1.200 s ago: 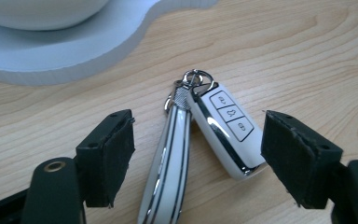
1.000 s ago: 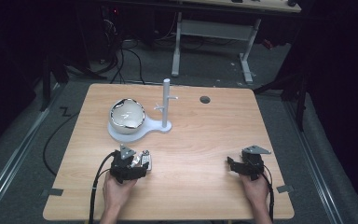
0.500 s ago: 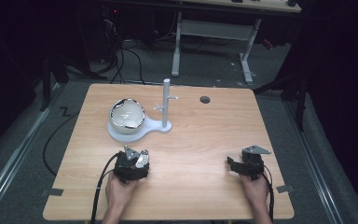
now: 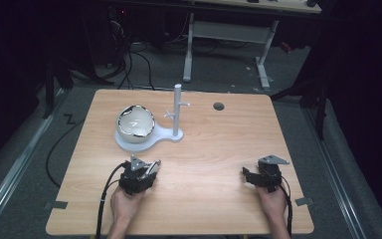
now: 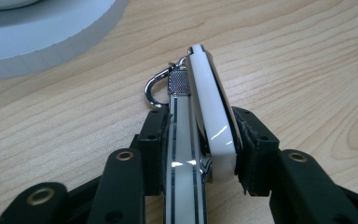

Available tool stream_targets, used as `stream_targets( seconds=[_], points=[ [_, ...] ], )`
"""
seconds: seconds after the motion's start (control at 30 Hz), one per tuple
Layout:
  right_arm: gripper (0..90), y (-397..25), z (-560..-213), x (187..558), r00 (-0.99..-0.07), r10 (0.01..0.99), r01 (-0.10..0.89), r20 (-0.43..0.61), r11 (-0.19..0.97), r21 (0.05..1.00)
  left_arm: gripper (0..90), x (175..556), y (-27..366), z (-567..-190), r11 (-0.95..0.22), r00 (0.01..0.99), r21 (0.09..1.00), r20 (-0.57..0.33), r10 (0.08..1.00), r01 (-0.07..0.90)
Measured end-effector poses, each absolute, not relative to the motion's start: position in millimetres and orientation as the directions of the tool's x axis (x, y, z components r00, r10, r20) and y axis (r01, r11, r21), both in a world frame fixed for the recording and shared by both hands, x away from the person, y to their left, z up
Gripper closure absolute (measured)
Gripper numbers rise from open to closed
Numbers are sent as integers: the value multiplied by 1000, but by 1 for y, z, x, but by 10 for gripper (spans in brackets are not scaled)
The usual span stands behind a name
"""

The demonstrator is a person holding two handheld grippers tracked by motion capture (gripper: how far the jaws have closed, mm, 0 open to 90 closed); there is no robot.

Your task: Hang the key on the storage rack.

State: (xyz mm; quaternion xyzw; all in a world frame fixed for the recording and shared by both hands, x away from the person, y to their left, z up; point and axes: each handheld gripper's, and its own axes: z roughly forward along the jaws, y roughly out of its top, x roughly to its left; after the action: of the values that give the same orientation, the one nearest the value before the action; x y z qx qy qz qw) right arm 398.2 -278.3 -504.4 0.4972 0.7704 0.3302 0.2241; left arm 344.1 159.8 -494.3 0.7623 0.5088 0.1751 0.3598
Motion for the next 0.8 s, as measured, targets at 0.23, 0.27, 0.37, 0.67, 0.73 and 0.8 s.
stream_targets(
  seconds=[0.23, 0.27, 0.37, 0.67, 0.73, 0.8],
  points=[
    [290, -278, -504, 398, -405, 914, 618, -17, 287, 732, 600, 340, 164, -483, -202, 434, 748, -126, 892, 632],
    [290, -278, -504, 398, -405, 914, 618, -17, 288, 732, 600, 340, 164, -481, -201, 437, 753, -126, 890, 627],
    [290, -278, -504, 398, -405, 914, 618, -17, 287, 732, 600, 339, 166, -472, -188, 444, 766, -140, 885, 615],
    [289, -279, -504, 398, -406, 914, 618, -15, 287, 732, 602, 344, 163, -454, -185, 474, 787, -151, 868, 589],
    [289, -279, -504, 398, -406, 914, 618, -15, 287, 732, 602, 345, 162, -450, -182, 479, 791, -155, 864, 584],
    [289, -279, -504, 398, -407, 914, 618, -15, 287, 732, 603, 348, 162, -448, -168, 485, 797, -172, 858, 580]
  ],
)
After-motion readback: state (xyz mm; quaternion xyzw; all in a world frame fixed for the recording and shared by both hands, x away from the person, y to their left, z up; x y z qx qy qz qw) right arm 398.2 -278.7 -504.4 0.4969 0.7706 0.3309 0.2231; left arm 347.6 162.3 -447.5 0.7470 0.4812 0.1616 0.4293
